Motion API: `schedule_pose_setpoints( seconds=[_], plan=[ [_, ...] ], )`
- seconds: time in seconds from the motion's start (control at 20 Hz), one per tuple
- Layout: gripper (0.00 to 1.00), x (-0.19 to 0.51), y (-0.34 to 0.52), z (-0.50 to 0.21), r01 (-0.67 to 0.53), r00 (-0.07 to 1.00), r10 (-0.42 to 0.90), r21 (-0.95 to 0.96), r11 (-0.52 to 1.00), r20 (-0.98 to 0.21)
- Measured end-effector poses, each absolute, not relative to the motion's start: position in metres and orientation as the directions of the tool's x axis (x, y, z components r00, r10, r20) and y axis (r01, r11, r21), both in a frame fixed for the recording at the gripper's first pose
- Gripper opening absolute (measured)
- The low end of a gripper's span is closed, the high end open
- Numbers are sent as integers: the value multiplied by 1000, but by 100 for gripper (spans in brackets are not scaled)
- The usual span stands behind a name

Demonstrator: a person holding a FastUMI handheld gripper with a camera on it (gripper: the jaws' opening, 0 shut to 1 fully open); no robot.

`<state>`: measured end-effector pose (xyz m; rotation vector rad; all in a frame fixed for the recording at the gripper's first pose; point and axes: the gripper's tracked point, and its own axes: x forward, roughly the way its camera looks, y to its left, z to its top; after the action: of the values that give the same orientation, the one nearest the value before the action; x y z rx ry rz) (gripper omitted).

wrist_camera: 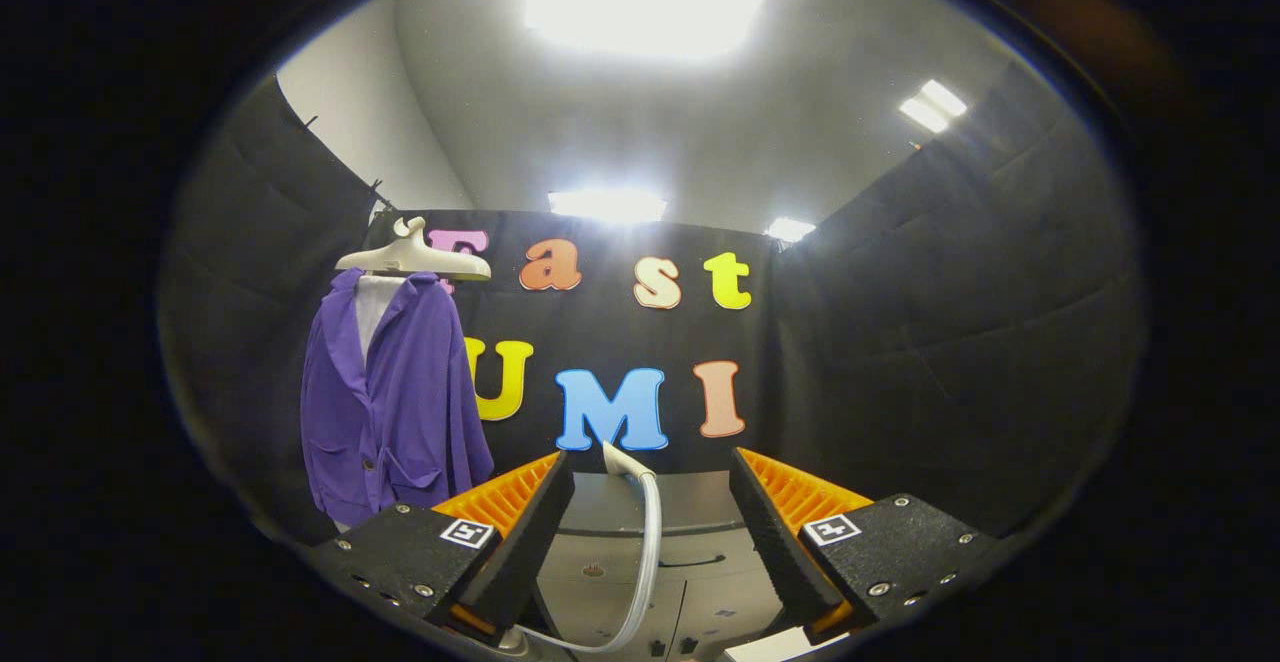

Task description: Iron the clothes twice with a garment steamer, once on the left side and once on the right side.

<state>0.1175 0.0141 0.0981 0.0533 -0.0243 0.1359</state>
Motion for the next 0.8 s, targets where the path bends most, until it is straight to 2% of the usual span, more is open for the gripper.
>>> schedule_pose_setpoints(
  seconds=[0.3,0.8],
  plan=[
    [96,198,1,128,-176,984,172,95,980,46],
    [95,310,-8,128,-250,968,246,170,953,45]
  ],
)
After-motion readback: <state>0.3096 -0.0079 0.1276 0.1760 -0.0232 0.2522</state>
